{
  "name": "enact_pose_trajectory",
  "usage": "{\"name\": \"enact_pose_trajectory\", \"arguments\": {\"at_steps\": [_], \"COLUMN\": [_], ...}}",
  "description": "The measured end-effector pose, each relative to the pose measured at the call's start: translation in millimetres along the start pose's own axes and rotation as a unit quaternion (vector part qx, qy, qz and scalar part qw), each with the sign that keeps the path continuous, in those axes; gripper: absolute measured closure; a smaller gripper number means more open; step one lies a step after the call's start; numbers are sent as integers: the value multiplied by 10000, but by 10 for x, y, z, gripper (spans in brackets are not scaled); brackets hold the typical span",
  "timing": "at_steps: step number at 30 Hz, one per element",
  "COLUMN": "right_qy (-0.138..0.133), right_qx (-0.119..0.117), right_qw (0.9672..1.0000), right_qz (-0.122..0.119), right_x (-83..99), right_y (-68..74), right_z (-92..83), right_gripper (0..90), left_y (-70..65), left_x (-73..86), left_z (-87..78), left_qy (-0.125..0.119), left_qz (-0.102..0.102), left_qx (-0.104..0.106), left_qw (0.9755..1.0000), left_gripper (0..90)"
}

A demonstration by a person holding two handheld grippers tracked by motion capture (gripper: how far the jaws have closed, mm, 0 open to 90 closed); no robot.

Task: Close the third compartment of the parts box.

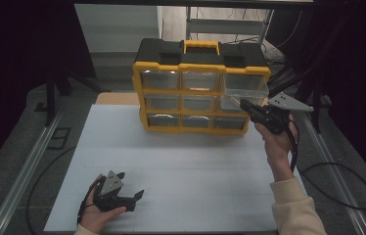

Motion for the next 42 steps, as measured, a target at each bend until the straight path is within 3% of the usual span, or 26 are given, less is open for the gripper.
{"name": "enact_pose_trajectory", "arguments": {"at_steps": [42], "right_qy": [167], "right_qx": [313], "right_qw": [9993], "right_qz": [67], "right_x": [-103], "right_y": [-167], "right_z": [306], "right_gripper": [895], "left_y": [-12], "left_x": [0], "left_z": [18], "left_qy": [22], "left_qz": [22], "left_qx": [32], "left_qw": [10000], "left_gripper": [86]}}
Point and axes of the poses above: each handheld gripper's, and its own axes: z roughly forward along the jaws, x roughly out of its underside, y roughly to its left, the point moved 6 cm from there along z, roughly forward along the jaws, and after that the axes turned 10 degrees about x, right-handed, at the moved point
